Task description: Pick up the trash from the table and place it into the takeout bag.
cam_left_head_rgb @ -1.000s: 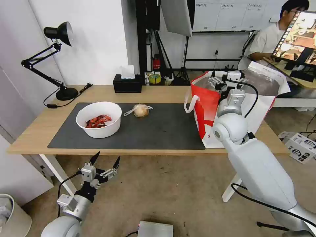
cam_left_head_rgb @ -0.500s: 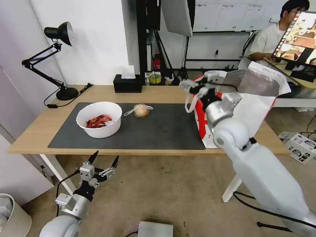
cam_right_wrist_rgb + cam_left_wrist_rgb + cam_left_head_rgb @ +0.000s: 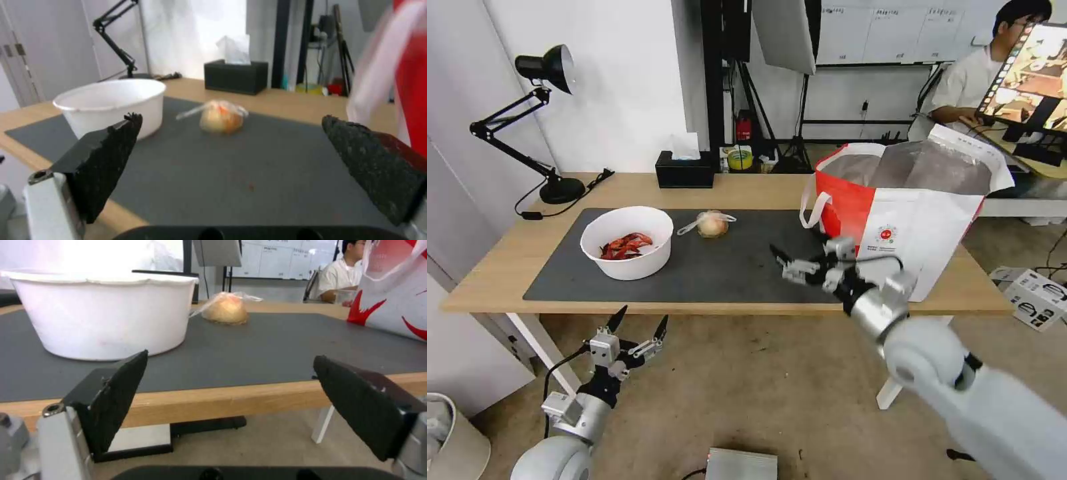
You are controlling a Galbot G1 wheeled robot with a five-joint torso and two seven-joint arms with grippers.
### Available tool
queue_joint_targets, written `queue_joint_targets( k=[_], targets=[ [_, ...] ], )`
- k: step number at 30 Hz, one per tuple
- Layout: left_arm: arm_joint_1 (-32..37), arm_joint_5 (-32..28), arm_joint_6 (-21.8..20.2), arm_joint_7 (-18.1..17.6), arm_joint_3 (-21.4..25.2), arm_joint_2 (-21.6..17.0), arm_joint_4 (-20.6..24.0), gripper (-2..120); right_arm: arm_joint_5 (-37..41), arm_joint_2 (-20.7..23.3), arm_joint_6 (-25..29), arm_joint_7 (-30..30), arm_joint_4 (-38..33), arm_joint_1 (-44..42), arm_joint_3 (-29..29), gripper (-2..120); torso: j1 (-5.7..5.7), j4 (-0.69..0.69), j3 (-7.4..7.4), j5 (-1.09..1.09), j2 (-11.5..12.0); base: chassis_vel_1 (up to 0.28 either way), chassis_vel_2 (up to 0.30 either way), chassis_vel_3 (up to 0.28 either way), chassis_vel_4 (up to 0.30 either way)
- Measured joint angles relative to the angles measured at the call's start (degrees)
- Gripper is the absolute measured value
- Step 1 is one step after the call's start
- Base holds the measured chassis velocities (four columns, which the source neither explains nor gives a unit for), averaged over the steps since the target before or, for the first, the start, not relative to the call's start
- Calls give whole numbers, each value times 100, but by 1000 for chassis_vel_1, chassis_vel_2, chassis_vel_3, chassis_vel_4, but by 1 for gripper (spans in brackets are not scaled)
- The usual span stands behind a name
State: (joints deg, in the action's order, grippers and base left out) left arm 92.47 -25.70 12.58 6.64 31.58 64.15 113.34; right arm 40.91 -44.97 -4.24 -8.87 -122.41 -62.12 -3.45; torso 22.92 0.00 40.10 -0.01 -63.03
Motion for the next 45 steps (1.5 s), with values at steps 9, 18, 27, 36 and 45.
queue_joint_targets(
  k=[9,18,27,36,45],
  targets=[
    [61,40,56,12,7,34,-19,100,-761,-336,769,9,258,-1375,-346,100,0,1,0,0,0,0,0,0,0],
    [93,57,67,17,-23,65,-48,100,-1150,-697,1083,43,608,-1750,-390,100,0,0,0,1,1,0,0,0,0],
    [149,62,98,24,22,55,-55,100,-1269,-841,1083,18,675,-1812,-373,100,0,0,0,1,1,0,0,0,0],
    [156,34,99,25,32,55,-74,100,-1301,-879,1068,5,691,-1784,-370,100,0,0,1,1,1,0,0,0,0],
    [140,33,98,25,28,58,-101,100,-1121,-930,865,31,770,-1190,-134,100,0,-1,1,0,1,0,0,0,0]
  ],
)
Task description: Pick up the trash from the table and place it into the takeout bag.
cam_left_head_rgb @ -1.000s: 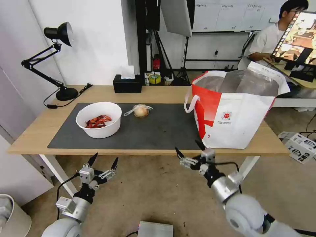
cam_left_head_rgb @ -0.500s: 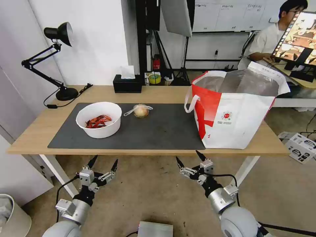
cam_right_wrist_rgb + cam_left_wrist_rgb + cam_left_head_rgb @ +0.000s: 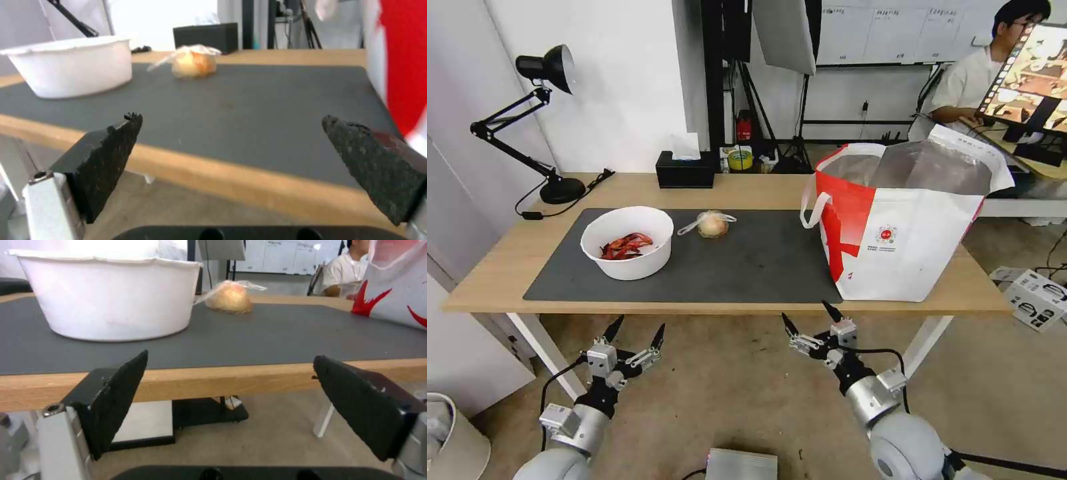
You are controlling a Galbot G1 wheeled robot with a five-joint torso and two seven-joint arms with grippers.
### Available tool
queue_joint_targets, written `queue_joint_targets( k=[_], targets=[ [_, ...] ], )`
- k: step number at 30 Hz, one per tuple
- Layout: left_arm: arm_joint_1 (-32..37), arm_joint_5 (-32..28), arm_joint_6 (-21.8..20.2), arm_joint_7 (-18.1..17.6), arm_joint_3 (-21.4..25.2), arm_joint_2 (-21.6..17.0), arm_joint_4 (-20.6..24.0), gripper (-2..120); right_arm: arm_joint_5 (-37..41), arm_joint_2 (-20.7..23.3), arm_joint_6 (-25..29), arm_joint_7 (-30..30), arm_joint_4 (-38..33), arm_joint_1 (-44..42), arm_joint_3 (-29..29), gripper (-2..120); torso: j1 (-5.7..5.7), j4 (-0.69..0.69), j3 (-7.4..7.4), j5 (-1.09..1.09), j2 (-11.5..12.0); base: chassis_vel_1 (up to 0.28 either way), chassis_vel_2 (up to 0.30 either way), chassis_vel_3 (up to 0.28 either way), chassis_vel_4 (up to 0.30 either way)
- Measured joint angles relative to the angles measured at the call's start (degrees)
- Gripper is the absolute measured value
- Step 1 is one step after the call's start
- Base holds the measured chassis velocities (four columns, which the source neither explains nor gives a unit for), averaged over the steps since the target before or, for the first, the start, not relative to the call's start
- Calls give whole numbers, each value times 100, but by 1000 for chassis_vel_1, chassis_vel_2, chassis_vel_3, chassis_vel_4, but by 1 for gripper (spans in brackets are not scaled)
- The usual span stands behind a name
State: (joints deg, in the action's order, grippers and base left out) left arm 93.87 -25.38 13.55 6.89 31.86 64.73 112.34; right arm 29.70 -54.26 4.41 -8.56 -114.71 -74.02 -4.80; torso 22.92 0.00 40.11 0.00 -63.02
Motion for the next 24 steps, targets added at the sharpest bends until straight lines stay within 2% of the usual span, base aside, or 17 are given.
queue_joint_targets(
  k=[4,6,7,10,11,14,22,24],
  targets=[
    [-51,-7,0,-3,-37,-44,-17,100,381,-22,-287,41,84,656,269,100,0,3,0,2,0,0,0,0,0],
    [-55,-7,0,-5,-52,-32,-26,100,485,-111,-389,32,274,1237,572,100,0,-1,0,0,0,0,0,0,0],
    [-55,-7,0,-5,-52,-32,-26,100,485,-111,-389,32,274,1237,572,100,0,-1,0,0,0,0,0,0,0],
    [-53,-6,0,-4,-63,-13,-26,100,654,-316,-538,-68,737,2143,1081,100,1,0,0,1,0,0,0,0,0],
    [-53,-6,0,-4,-63,-13,-26,100,654,-316,-538,-68,737,2143,1081,100,1,0,0,1,0,0,0,0,0],
    [-35,-6,0,-4,-40,-17,-30,100,940,-544,-746,-169,1197,2915,1512,100,1,0,0,1,0,0,0,0,0],
    [-28,-6,8,-4,-27,-12,-46,100,1439,-1016,-1058,-231,2066,4083,2039,100,1,0,0,0,0,0,0,0,0],
    [-39,-8,12,-8,-33,-1,-57,100,1502,-1242,-1112,-243,2549,4500,2206,100,0,0,0,2,0,0,0,0,0]
  ],
)
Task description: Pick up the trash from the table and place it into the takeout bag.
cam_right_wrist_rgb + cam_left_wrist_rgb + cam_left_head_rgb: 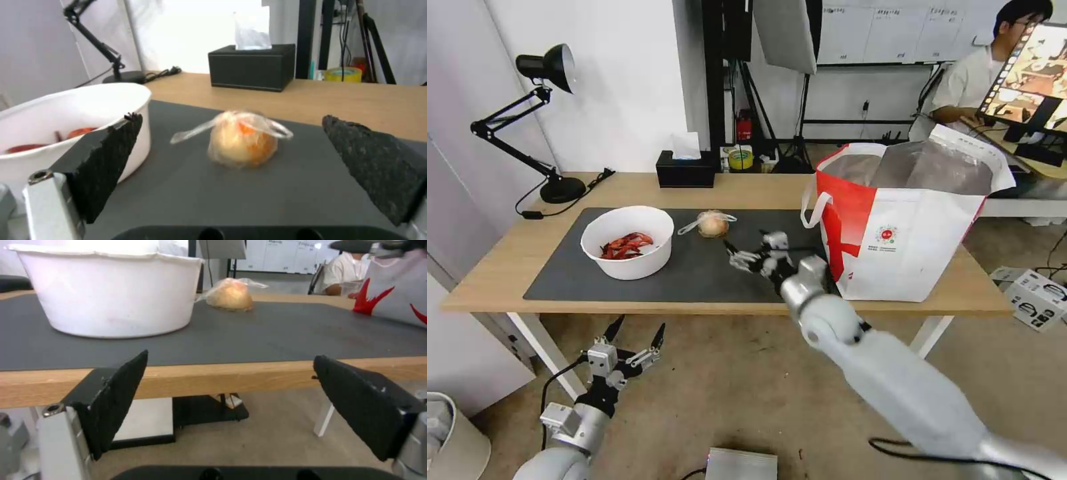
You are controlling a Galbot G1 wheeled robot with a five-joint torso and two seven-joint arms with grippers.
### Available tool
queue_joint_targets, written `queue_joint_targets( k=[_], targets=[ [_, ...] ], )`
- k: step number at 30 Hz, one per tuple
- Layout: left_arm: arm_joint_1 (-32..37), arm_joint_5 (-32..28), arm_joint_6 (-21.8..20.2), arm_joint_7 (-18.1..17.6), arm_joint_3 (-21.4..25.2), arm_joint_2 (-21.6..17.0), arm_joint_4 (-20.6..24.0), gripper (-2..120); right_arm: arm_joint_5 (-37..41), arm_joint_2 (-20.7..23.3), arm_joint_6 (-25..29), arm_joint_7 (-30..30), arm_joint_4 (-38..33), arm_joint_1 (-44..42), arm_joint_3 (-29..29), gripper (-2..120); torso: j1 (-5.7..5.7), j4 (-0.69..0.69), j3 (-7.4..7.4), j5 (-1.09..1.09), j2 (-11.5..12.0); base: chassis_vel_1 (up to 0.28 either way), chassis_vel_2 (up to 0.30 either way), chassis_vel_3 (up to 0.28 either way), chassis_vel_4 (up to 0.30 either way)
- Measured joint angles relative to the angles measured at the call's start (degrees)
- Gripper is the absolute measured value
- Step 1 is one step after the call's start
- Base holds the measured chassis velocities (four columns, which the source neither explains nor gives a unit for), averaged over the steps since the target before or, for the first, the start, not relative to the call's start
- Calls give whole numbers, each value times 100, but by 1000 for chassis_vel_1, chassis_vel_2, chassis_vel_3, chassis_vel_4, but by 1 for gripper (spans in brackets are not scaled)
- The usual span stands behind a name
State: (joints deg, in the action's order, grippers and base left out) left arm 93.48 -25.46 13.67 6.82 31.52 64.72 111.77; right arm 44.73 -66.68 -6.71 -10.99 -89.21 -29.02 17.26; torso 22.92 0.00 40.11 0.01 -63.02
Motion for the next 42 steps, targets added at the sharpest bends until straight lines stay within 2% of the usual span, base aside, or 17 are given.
queue_joint_targets(
  k=[9,13,20,24,34,42],
  targets=[
    [-18,1,48,0,-32,21,-40,100,181,-508,-190,92,1213,850,282,100,0,-1,0,0,0,0,0,0,0],
    [-21,3,105,-1,-50,37,-53,100,278,-977,-456,299,2220,1466,365,100,1,0,0,0,0,0,0,0,0],
    [-21,7,112,2,-54,66,-55,100,281,-1416,-587,471,2904,1821,418,100,1,0,0,0,0,0,0,0,0],
    [20,16,140,6,-30,111,-55,100,2,-2007,-994,478,3730,2167,371,100,0,-2,-1,0,-1,0,0,0,0],
    [36,5,164,10,32,100,-36,100,-434,-2341,-1433,597,4576,2487,202,100,0,0,-1,0,-1,0,0,0,0],
    [25,1,175,16,26,113,-34,100,-473,-2355,-1552,809,4756,2567,233,100,0,0,-1,-1,-1,0,0,0,0]
  ],
)
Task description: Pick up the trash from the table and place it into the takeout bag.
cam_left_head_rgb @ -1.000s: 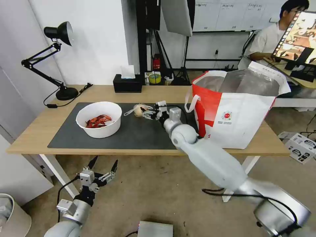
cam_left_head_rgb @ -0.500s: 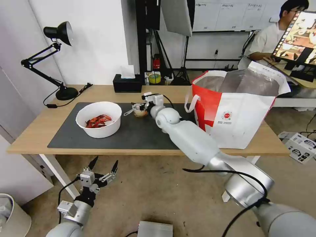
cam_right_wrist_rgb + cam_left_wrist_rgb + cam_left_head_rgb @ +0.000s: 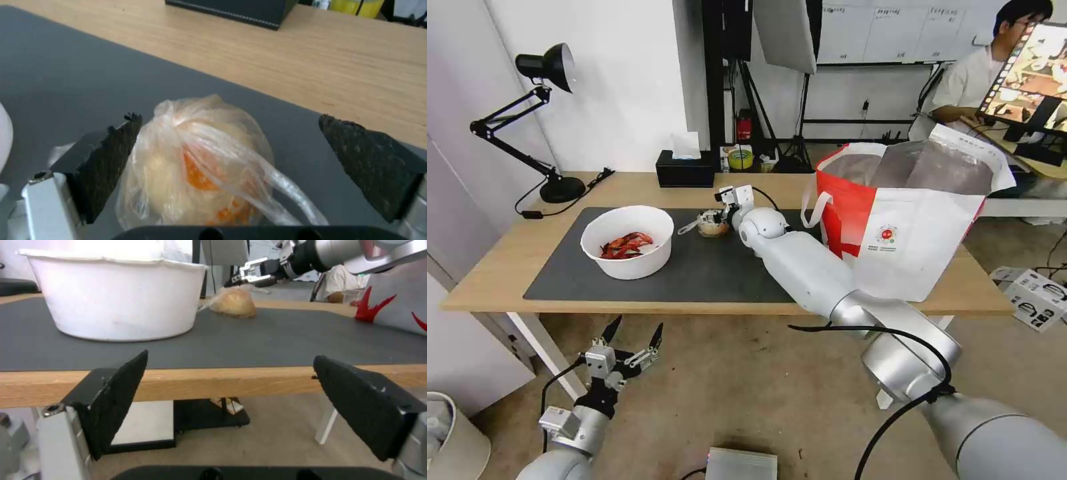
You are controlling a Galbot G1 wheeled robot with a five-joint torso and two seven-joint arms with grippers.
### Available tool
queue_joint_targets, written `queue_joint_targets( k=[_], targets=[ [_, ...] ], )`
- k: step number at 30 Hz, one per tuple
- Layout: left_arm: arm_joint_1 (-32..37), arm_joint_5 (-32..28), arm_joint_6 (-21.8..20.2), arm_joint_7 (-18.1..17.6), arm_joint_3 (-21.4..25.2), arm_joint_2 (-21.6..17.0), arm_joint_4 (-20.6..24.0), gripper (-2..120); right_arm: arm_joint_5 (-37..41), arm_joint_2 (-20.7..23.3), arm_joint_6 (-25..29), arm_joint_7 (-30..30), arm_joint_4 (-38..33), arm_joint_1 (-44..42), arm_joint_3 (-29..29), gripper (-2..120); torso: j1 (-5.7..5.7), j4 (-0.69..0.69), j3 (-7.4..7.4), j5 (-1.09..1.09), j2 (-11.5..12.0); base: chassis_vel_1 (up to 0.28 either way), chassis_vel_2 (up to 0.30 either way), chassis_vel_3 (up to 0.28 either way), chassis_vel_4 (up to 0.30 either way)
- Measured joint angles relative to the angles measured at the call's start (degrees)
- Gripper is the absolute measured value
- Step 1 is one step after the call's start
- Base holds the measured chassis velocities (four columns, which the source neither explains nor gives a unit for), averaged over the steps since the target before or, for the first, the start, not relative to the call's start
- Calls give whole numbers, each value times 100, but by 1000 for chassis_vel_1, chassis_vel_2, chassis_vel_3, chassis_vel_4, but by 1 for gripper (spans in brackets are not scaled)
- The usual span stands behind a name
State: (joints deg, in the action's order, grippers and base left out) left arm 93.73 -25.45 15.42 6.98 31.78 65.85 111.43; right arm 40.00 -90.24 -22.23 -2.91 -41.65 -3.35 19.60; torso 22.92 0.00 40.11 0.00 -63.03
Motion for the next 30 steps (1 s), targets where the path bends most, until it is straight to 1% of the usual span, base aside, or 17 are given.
queue_joint_targets(
  k=[5,13,25,30],
  targets=[
    [3,0,11,2,-6,11,3,100,-20,4,-61,87,75,23,8,100,0,0,0,0,0,0,0,0,0],
    [26,0,12,3,-1,17,46,100,-82,13,-145,397,148,21,41,100,0,0,0,0,0,0,0,0,0],
    [63,2,16,3,10,22,73,100,-113,17,-138,538,225,28,98,100,0,0,0,0,0,0,0,0,0],
    [59,3,16,3,6,12,76,100,-153,18,-38,629,292,52,108,100,0,0,0,0,0,0,0,0,0]
  ],
)
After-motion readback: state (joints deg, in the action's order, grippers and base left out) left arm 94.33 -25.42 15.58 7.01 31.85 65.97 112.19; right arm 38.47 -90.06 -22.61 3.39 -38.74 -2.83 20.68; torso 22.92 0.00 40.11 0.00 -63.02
